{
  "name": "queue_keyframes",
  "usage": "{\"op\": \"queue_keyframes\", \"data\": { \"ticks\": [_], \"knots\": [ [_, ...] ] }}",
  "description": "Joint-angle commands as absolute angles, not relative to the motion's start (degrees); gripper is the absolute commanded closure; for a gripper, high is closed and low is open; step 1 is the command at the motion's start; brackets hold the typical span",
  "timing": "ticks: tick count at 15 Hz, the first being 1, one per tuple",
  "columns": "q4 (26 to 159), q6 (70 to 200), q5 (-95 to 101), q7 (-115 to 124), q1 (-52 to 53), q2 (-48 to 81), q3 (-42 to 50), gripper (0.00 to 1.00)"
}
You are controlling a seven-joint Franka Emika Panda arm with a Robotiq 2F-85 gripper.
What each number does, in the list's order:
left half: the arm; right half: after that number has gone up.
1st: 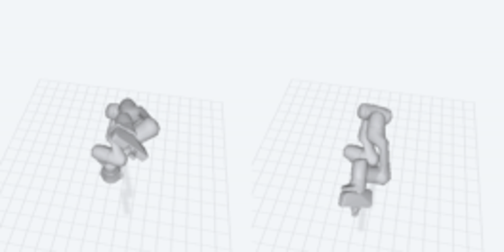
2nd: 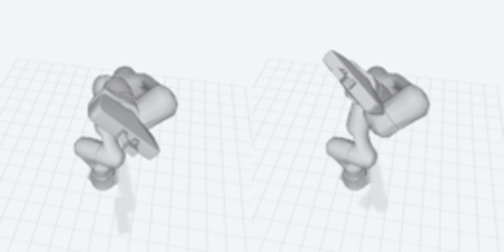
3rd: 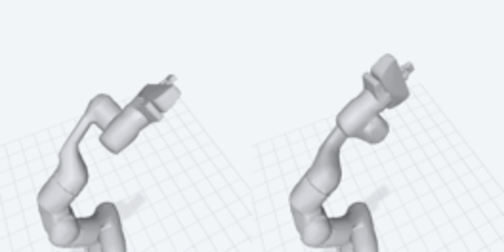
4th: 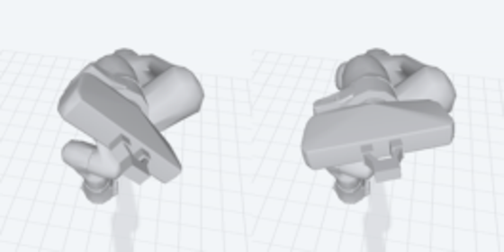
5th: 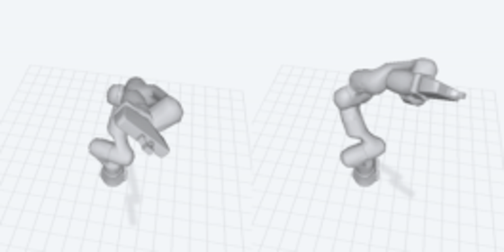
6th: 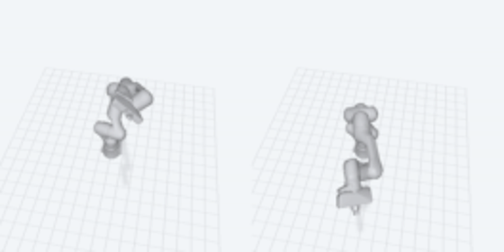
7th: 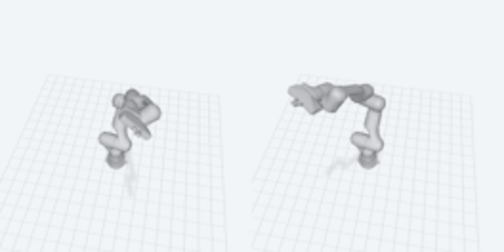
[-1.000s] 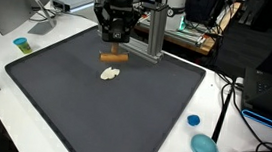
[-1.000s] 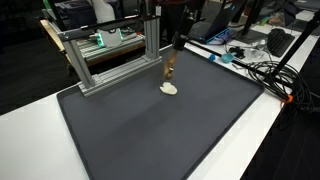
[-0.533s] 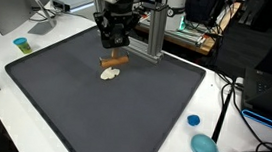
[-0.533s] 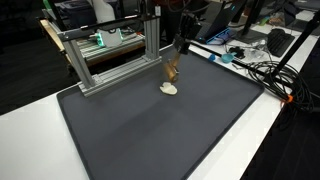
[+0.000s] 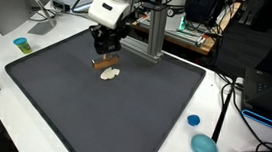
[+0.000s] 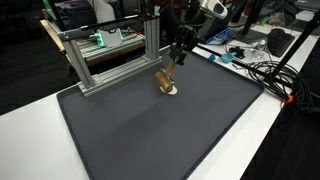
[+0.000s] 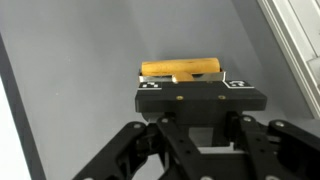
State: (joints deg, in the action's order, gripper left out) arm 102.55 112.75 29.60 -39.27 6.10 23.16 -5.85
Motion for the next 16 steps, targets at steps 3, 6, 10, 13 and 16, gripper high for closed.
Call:
{"op": "queue_keyframes", "data": {
  "ticks": [3,6,10,13,16],
  "knots": [
    [99.35,108.89,28.85,-55.33,5.53,22.92,-7.74,0.78],
    [99.60,111.27,28.37,-55.21,6.22,23.80,-6.87,0.53],
    [99.33,113.28,27.91,-54.88,6.35,23.75,-6.66,0.78],
    [102.45,116.04,27.72,-48.92,7.01,23.33,-6.81,0.78],
    [104.72,118.66,28.22,-43.78,7.61,23.19,-6.71,0.78]
  ]
}}
